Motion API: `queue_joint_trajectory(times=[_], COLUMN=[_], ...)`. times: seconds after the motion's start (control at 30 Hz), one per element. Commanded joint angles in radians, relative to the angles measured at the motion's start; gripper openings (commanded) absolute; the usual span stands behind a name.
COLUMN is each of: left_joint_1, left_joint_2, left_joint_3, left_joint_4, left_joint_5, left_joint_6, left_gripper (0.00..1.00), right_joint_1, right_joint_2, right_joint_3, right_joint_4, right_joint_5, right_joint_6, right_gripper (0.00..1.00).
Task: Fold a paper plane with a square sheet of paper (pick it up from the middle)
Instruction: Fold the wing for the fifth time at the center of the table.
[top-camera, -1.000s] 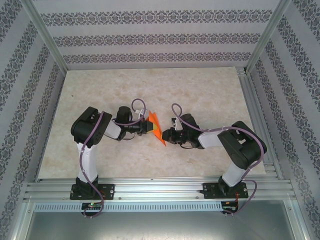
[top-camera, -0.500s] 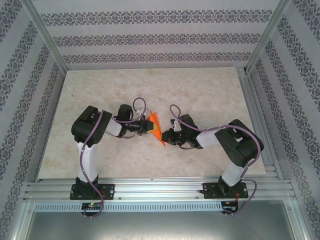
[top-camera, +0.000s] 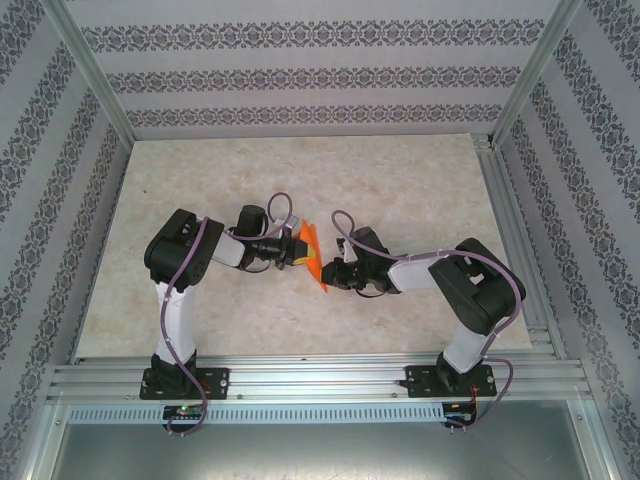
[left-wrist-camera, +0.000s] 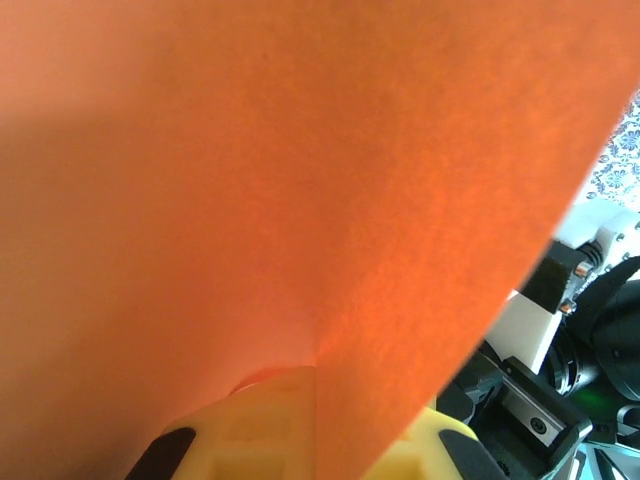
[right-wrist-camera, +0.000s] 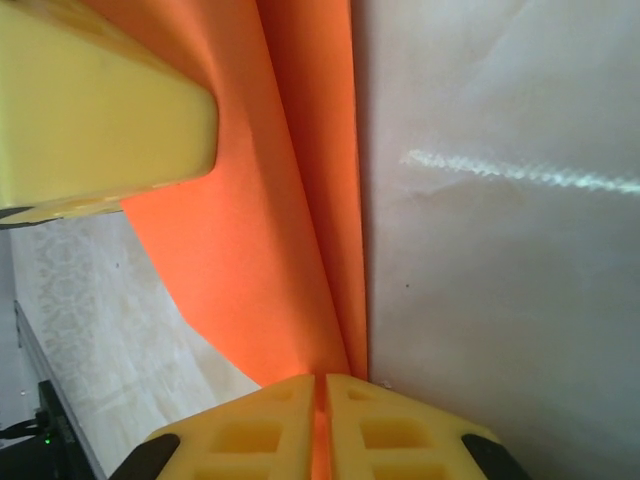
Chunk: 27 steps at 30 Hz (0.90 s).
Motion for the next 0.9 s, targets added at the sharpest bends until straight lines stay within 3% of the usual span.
queue_joint_trajectory(times=[0.0, 0.4, 0.87], left_joint_1=[0.03, 0.03, 0.037], left_joint_2=[0.164, 0.168, 0.166], left_joint_3=[-0.035, -0.027, -0.022], left_joint_4=[-0.1, -0.093, -0.101], left_joint_5=[-0.291, -0.254, -0.244], left_joint_6=[0.156, 0.175, 0.174], left_gripper=[0.0, 0.0, 0.0], right_joint_1=[0.028, 0.022, 0.022], right_joint_2=[-0.014, -0.054, 0.037], right_joint_3=[0.014, 0.031, 0.051], right_joint_4=[-0.149, -0.085, -0.151], right_joint_5=[0.049, -0.052, -0.004], right_joint_6=[-0.063, -0.018, -0.03], right_gripper=[0.12, 0.1, 0.1])
